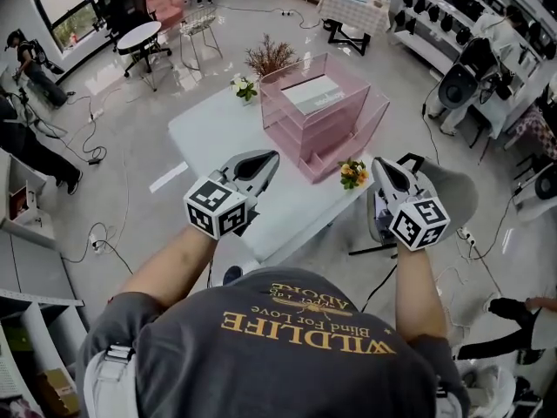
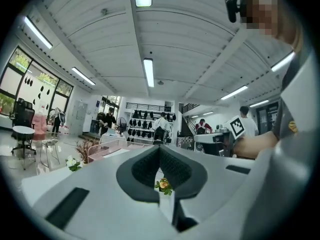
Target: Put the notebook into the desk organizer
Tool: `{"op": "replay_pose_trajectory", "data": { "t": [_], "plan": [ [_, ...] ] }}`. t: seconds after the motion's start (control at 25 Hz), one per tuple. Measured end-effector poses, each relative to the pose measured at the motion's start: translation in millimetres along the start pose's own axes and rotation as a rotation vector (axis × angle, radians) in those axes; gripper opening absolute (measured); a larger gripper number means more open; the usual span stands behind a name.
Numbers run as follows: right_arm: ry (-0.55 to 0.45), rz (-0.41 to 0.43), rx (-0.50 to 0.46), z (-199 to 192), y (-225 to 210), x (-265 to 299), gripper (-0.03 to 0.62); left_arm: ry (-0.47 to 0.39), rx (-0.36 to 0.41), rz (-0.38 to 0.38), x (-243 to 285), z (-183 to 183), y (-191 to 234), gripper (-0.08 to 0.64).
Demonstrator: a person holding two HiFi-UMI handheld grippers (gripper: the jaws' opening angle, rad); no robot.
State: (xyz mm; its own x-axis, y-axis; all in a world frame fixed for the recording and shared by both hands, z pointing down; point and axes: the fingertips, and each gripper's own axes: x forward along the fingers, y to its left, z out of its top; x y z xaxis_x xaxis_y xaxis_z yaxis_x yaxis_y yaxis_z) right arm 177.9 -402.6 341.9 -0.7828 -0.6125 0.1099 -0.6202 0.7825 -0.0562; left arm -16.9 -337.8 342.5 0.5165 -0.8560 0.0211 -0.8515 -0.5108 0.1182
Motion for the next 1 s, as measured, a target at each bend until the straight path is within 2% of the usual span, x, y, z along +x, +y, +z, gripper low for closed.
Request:
{"op": "replay_pose_trajectory", "data": {
  "t": [0.2,0.36,0.52,0.72,1.0],
  "plan": [
    [-0.011,-0.052,0.0,-7,24,14,0.0,-0.004,0.003,-0.04,-30,-7,32,0.0],
    [-0.027,-0.097,0.032,-12,42,31,0.0,0.012,0.038,-0.066,-54,-9,65,0.0],
    [-0.015,-0.108,0.041,-14,55,43,0.0,0.001,0.01,-0.056,-64,-7,89,0.002],
    [-0.01,-0.093,0.023,-6,57,46,0.0,-0.028,0.003,-0.053,-60,-1,89,0.0],
    [0.004,-0.092,0.033,-12,50,46,-0.001,-0.017,-0.003,-0.046,-60,-7,84,0.002]
  ]
}}
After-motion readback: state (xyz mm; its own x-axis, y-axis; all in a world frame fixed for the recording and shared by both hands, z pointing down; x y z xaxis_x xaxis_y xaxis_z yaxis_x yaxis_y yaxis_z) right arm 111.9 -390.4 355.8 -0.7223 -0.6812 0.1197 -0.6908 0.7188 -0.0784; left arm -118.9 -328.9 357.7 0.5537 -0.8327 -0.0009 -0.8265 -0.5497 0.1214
